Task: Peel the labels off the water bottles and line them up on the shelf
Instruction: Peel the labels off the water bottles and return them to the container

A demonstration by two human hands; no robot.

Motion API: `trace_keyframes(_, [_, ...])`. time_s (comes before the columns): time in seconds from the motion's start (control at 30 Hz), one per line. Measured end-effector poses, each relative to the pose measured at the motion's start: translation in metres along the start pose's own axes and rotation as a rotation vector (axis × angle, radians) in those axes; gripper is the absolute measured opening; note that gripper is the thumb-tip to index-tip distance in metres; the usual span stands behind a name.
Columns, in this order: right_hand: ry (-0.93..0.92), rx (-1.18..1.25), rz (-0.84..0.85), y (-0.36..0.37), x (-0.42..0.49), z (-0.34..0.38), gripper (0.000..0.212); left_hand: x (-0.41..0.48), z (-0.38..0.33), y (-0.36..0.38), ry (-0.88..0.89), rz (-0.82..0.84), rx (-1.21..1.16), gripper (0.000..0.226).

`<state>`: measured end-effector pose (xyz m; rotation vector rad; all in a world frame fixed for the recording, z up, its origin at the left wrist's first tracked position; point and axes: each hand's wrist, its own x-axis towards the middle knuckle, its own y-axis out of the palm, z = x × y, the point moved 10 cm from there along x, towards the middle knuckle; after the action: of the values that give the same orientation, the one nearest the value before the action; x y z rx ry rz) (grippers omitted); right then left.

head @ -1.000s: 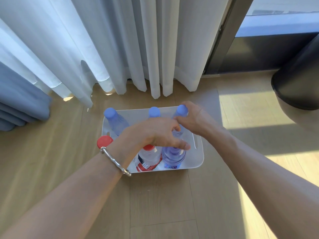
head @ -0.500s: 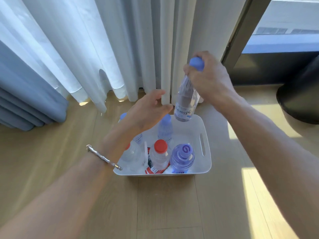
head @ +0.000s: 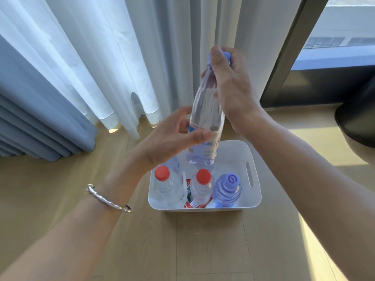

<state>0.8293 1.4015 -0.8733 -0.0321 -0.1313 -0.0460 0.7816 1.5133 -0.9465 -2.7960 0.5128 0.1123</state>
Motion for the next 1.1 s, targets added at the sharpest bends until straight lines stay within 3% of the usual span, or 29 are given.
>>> trace_keyframes(0.13, [0.045,0.088,-0.028,0.009,-0.002,-0.003,0.019,-0.009,0.003,0.000,-0.011,-0.038,-0.023,0.074])
trace_keyframes(0.23, [0.122,0.171,-0.063,0.013,-0.003,-0.012,0.029,-0.012,0.005,-0.003,-0.016,-0.056,-0.140,0.072])
trace_keyframes(0.33, [0.183,0.224,-0.020,0.027,-0.007,-0.021,0.031,-0.014,0.010,-0.002,-0.038,-0.022,-0.242,0.085])
trace_keyframes(0.5, [0.201,0.165,0.078,0.048,-0.008,-0.031,0.030,-0.020,0.020,-0.021,-0.062,-0.151,-0.292,0.049])
trace_keyframes(0.63, [0.243,-0.072,0.212,0.074,-0.021,-0.039,0.068,-0.021,0.019,-0.046,-0.078,-0.367,-0.428,0.040])
trace_keyframes(0.8, [0.223,-0.152,0.315,0.085,-0.030,-0.052,0.049,-0.020,0.027,-0.068,-0.109,-0.572,-0.497,0.044])
trace_keyframes(0.97, [0.196,-0.230,0.272,0.072,-0.026,-0.056,0.045,-0.018,0.033,-0.074,-0.104,-0.649,-0.487,0.028])
trace_keyframes(1.1, [0.192,-0.252,0.273,0.067,-0.027,-0.063,0.018,-0.016,0.036,-0.076,-0.130,-0.675,-0.534,0.046])
